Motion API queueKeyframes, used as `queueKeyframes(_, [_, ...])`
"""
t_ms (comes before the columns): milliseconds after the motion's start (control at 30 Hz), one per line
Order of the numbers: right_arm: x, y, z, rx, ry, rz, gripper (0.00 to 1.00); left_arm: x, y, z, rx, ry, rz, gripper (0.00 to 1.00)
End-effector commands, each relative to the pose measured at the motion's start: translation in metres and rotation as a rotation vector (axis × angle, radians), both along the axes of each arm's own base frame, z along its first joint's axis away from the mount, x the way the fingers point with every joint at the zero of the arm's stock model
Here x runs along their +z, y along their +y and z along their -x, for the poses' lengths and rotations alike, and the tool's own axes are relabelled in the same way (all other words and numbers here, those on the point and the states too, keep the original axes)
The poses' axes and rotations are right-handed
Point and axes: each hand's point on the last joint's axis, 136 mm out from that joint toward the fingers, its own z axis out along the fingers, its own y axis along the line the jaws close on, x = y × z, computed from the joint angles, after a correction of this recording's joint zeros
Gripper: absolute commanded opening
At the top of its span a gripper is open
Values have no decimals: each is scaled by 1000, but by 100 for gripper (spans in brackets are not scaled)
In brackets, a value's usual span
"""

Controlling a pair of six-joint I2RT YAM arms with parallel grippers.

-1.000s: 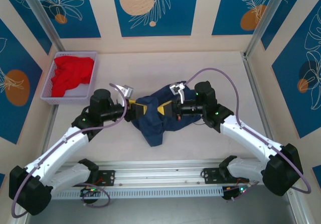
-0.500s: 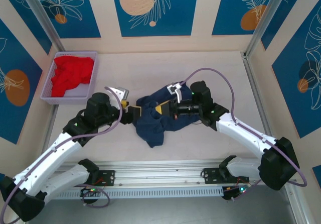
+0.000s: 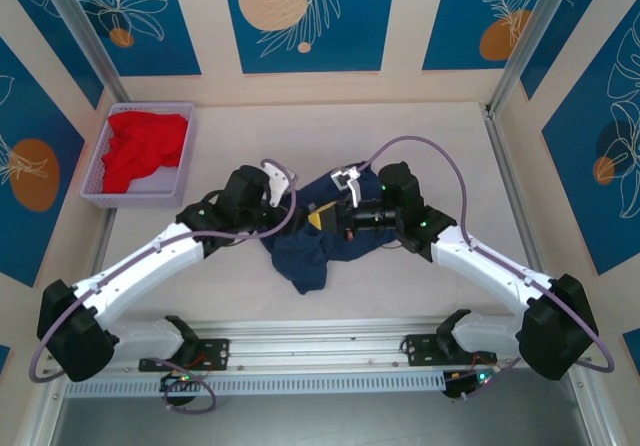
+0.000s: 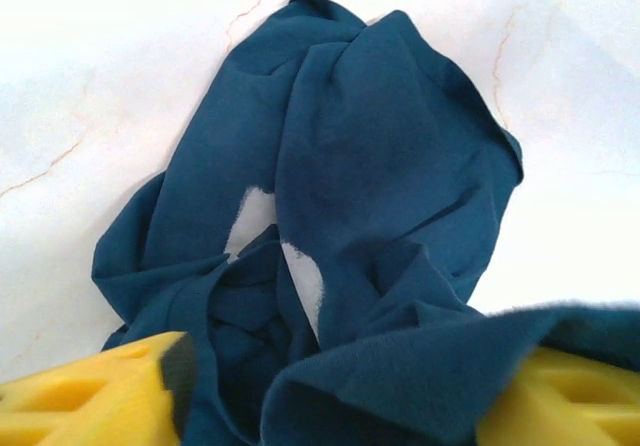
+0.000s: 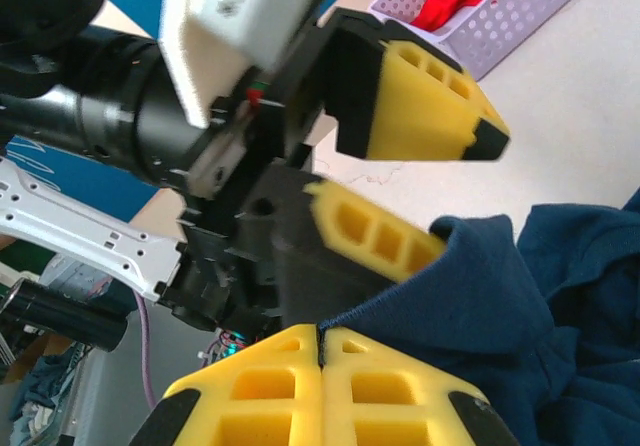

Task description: Fold the inside-out t-shirt

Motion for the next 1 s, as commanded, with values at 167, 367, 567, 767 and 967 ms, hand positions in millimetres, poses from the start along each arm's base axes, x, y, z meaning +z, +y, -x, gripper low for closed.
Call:
queueKeyframes(167, [2,-11,12,0,-118,37,0,16,-11,-19,10,0,28,33])
queueKeyframes(367, [0,-24,6,-69,-190,110,0,28,0,-6,-16,82,116,2])
queueKeyframes(567, [-1,-50,-25,-291,-192,236,0,51,4,31,-134,163,250,1])
queueKeyframes(767, [-2,-66,-43,-431,-156,302,0,43,8,59,-203,238,266,2])
queueKeyframes(967, [-2,-58,-42,-394,-142,296,0,24,4,68,-243,291,271,6])
